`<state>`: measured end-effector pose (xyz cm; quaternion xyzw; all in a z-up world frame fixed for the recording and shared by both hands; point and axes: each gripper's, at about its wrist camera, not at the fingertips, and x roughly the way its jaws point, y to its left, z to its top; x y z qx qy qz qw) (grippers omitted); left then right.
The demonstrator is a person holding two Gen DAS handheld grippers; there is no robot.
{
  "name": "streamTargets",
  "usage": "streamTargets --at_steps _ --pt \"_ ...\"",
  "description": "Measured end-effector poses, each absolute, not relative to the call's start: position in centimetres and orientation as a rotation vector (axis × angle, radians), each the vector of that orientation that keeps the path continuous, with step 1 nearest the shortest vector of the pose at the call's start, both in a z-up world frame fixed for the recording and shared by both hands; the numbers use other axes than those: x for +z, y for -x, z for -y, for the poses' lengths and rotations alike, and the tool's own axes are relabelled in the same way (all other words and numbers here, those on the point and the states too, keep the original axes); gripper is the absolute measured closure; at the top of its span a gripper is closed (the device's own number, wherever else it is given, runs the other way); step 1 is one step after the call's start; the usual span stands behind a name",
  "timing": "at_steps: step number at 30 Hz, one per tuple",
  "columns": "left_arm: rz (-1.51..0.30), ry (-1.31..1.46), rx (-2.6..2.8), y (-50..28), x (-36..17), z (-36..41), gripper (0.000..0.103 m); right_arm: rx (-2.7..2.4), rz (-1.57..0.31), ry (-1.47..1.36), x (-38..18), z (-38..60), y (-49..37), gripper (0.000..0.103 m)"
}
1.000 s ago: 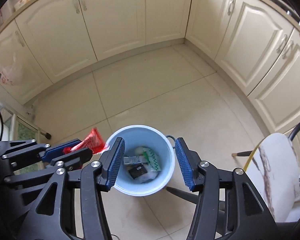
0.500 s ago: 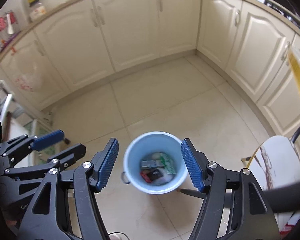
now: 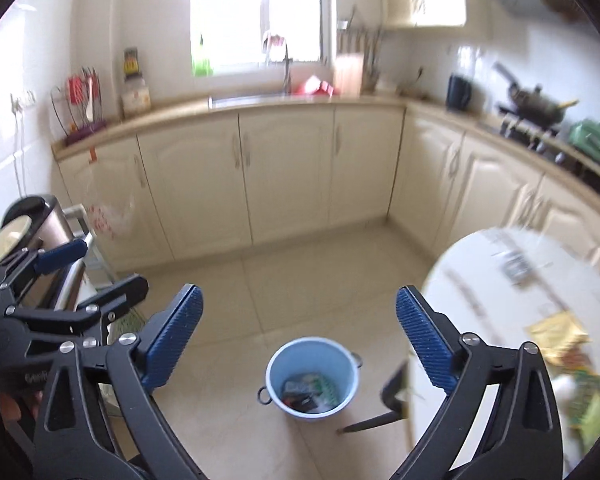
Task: Collect trash
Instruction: 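Move both tools away from the bucket back toward the table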
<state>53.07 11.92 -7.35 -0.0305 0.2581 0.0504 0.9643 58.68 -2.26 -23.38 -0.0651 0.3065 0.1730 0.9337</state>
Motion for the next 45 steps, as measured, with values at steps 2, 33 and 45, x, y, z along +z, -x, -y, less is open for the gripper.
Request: streamTargets --at_steps 2,33,45 --pt "-0.475 0.064 0.075 -51.2 -6.5 -9.1 0.002 0.311 -0.575 0.128 -21.1 4.1 -56.1 0.000" --pt "-0.063 -0.026 -0.190 -20.6 -11.2 -1.2 0.001 -0.102 -0.209 0.004 -4.2 20.8 -34.6 0.000" --pt "-0.242 -0.024 -0.234 -30.7 -12.5 0.7 0.001 -0.209 -0.344 -0.059 -8.9 27.2 -38.5 0.000"
